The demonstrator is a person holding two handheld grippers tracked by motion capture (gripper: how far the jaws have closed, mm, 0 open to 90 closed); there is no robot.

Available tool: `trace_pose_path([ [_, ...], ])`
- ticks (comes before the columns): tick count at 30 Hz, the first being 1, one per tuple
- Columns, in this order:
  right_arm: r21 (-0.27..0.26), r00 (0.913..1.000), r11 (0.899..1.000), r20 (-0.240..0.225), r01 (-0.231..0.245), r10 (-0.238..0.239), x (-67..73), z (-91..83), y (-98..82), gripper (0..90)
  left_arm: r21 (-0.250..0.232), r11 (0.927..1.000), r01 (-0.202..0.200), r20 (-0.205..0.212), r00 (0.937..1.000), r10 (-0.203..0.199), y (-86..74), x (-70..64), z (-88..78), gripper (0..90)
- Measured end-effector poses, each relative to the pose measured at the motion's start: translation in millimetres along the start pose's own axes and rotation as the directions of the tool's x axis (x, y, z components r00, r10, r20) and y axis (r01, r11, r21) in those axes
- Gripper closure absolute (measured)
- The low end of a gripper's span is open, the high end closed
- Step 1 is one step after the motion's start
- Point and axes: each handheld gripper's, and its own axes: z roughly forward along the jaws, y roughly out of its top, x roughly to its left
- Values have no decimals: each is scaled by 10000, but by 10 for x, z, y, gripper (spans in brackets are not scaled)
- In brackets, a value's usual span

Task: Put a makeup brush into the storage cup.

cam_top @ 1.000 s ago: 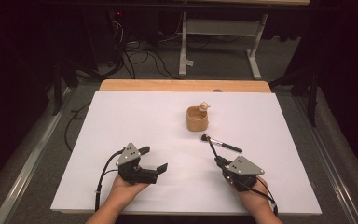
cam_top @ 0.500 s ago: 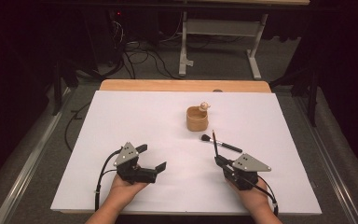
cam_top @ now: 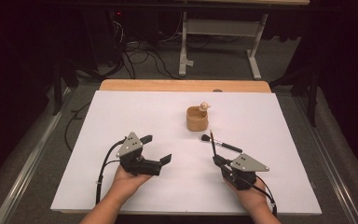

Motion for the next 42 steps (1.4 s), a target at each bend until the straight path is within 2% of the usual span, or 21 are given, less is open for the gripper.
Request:
trace_pose_path([
  [5,-193,9998,9996,-33,-184,183,6,14,56,874,-150,9999,-62,287,9996,66,61,-74,131,7],
  [12,-388,10000,9992,-16,-63,62,30,26,148,873,-272,9996,-96,509,9986,110,102,-142,289,12],
  [17,-451,9999,9989,-35,-112,111,77,108,223,874,-543,9985,-109,703,9974,147,175,-209,352,18],
  [23,-399,9997,9992,-255,-1,-10,172,204,277,873,-519,9982,-315,772,9964,355,172,-264,366,23],
  [26,-330,9990,9991,-350,274,-286,243,220,259,874,-569,9980,-263,919,9953,315,145,-292,350,23],
  [28,-357,9983,9988,-461,340,-356,267,217,253,873,-471,9982,-382,967,9944,426,127,-315,345,23],
  [31,-350,9977,9993,-670,114,-137,285,200,228,874,-587,9971,-488,981,9937,544,99,-331,297,37],
  [37,-113,9946,9997,-1019,205,-216,354,188,171,873,-668,9975,-235,1062,9939,305,88,-330,230,47],
  [42,-21,9913,9996,-1283,292,-292,398,198,149,873,-792,9965,-249,1130,9930,338,96,-349,204,69],
])
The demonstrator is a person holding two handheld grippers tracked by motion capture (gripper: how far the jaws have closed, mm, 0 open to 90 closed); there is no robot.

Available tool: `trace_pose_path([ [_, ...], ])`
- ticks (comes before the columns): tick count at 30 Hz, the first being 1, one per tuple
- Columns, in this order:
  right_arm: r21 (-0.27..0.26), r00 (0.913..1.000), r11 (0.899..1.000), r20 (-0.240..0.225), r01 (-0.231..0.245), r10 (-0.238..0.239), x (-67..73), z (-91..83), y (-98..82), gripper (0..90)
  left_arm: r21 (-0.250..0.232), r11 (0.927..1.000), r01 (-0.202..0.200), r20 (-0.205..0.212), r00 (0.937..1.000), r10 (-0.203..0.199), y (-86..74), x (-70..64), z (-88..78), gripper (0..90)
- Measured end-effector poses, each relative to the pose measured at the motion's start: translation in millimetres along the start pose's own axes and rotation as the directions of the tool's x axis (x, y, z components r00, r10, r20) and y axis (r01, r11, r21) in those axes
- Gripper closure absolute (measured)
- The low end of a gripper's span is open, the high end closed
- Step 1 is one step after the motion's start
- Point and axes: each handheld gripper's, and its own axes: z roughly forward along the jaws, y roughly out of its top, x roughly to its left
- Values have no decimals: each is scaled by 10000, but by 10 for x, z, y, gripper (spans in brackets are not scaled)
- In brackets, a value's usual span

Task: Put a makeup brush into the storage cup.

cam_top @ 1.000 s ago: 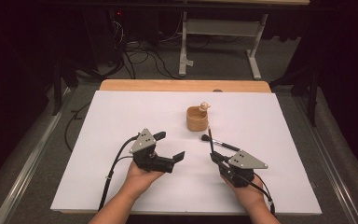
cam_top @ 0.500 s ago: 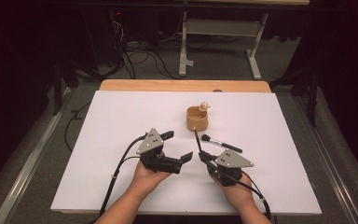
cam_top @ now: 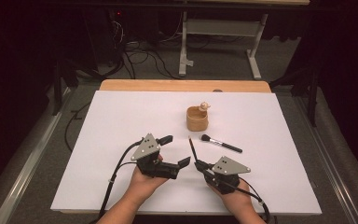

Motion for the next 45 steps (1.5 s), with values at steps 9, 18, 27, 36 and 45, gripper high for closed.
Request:
trace_pose_path([
  [9,114,9997,9999,-241,97,-94,62,51,-15,873,-96,9998,167,84,9998,-166,-24,17,-4,156],
  [18,152,9993,9998,-350,124,-119,98,60,-12,874,-254,9992,302,522,9982,-289,-42,39,-31,387],
  [27,190,9988,9996,-453,193,-185,130,73,-11,873,-211,9994,264,935,9953,-243,-60,26,-23,607],
  [36,193,9982,9992,-478,358,-349,148,84,-9,873,-209,9981,584,1311,9898,-552,-81,52,-19,747],
  [45,199,9982,9992,-501,340,-330,161,89,-11,873,-159,9985,525,1370,9893,-498,-88,49,-13,812],
])
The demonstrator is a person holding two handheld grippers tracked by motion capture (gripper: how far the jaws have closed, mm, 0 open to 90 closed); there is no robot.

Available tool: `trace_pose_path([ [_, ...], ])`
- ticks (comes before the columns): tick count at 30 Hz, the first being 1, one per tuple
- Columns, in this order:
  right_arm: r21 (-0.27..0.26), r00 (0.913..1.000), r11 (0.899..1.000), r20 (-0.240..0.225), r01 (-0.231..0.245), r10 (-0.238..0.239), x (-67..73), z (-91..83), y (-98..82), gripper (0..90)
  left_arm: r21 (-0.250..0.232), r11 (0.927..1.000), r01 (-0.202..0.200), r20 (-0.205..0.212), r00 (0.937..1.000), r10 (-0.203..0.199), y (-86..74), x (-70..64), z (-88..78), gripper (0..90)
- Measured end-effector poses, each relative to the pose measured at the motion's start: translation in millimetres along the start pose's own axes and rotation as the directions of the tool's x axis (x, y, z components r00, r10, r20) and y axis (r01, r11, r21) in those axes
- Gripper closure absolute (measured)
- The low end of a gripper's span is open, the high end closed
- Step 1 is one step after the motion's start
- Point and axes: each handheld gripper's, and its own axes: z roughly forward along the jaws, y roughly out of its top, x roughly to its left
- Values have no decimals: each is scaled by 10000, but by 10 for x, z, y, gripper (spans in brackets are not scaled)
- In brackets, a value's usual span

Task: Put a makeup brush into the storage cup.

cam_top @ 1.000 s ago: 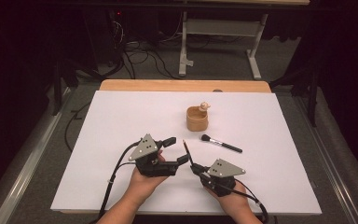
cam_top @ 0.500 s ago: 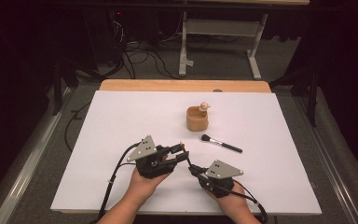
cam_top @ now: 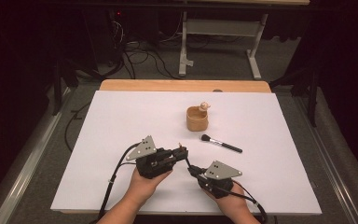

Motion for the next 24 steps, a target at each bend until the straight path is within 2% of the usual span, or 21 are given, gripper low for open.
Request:
trace_pose_path([
  [10,35,10000,10000,20,78,-78,5,3,1,873,-127,9999,-31,164,9999,33,-13,7,2,828],
  [24,4,10000,10000,48,29,-29,9,4,0,868,-119,9998,-153,106,9998,155,-11,-7,-2,829],
])
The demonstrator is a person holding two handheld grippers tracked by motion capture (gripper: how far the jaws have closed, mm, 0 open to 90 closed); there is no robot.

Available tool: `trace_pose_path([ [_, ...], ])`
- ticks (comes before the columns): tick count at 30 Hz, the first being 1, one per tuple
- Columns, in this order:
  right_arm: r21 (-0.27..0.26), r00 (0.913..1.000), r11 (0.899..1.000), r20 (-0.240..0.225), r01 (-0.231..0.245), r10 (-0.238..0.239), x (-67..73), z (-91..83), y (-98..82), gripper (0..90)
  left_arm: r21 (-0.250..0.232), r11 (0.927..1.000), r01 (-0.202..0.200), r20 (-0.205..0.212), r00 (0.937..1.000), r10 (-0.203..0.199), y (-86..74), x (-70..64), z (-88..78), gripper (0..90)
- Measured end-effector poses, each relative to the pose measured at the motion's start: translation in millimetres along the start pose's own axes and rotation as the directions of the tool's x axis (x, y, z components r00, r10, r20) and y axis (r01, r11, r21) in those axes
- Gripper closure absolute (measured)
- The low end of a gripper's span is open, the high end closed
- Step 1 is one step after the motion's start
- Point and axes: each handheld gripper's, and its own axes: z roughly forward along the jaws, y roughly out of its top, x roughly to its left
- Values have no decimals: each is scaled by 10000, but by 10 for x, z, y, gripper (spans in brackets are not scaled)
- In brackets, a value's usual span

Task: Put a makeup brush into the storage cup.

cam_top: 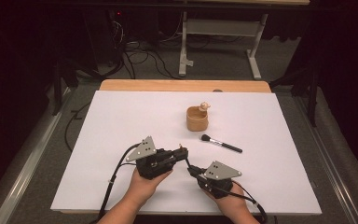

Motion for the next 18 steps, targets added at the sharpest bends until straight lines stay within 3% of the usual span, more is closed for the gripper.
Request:
trace_pose_path([
  [18,-70,10000,10000,57,-71,72,-10,-6,4,764,-37,9999,-108,-159,9998,107,13,11,-25,829],
])
